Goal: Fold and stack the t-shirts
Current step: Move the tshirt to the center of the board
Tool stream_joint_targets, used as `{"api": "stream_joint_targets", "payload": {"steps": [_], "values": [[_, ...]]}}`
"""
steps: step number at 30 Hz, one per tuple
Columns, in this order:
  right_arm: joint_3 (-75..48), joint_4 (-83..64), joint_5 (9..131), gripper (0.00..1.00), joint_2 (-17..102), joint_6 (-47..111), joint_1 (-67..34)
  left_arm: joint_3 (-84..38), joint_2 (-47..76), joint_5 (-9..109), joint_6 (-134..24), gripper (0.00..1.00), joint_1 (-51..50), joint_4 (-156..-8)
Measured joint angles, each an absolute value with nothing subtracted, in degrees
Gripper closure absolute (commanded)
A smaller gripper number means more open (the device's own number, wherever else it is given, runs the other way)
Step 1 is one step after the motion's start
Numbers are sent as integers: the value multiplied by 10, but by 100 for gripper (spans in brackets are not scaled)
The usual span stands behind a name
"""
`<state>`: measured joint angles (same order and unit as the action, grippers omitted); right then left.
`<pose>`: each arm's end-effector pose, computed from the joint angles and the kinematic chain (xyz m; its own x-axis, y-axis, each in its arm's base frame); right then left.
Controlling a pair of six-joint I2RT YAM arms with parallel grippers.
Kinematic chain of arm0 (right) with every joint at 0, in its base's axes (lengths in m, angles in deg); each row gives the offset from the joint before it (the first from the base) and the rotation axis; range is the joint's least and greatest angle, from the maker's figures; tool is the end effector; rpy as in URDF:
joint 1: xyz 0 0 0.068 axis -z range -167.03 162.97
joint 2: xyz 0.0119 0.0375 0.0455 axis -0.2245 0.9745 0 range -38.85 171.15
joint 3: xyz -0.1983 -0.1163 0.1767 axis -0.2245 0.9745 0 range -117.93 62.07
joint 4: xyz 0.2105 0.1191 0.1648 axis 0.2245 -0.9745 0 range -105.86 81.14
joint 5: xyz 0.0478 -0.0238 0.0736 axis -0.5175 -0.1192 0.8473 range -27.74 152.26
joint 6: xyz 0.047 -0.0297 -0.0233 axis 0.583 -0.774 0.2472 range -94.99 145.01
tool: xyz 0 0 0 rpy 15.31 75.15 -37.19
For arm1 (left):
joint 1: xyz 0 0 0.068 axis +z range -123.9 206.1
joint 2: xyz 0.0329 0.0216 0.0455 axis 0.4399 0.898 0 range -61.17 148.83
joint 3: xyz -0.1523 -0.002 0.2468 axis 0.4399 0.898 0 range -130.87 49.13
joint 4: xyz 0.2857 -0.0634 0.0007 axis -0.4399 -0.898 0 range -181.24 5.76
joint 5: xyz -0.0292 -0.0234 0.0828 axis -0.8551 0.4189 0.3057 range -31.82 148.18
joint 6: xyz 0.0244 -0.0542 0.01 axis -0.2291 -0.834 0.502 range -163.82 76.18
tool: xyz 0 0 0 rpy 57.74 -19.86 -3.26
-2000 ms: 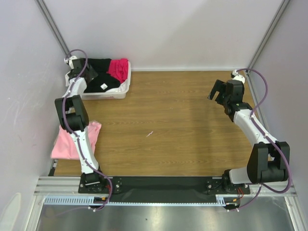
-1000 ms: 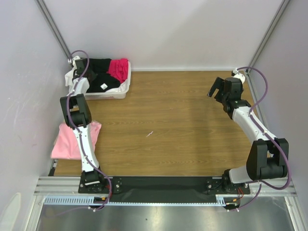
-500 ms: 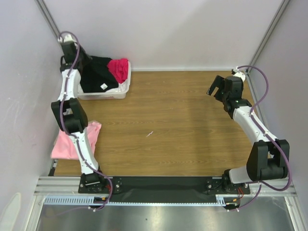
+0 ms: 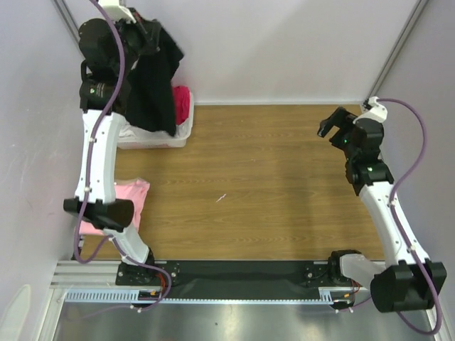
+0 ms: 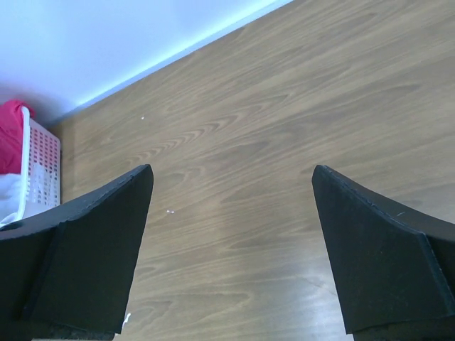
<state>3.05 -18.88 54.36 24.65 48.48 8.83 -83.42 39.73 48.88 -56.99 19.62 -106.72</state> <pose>0.2904 0.0148 0.3740 -0.2047 0.3806 -0.9018 0.1555 0.9222 0.3540 0.3916 -0.0518 0.6059 0.0928 -0.2367 -0.9671 0.2988 0.9332 -0.1998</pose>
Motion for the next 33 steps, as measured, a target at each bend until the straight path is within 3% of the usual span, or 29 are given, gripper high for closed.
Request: {"api": "stream_joint_targets", "payload": {"steps": [8, 16, 22, 33], "values": [[79, -250, 524, 0, 161, 487, 115, -822, 292, 483, -539, 100, 58, -1078], [99, -341, 520, 0, 106, 501, 123, -696, 256, 491, -523, 100, -109, -1053], [99, -391, 520, 0, 56, 501, 123, -600, 320, 505, -541, 100, -172, -1025], [159, -398, 574, 0, 26, 490, 123, -600, 525, 545, -604, 100, -200, -936]]}}
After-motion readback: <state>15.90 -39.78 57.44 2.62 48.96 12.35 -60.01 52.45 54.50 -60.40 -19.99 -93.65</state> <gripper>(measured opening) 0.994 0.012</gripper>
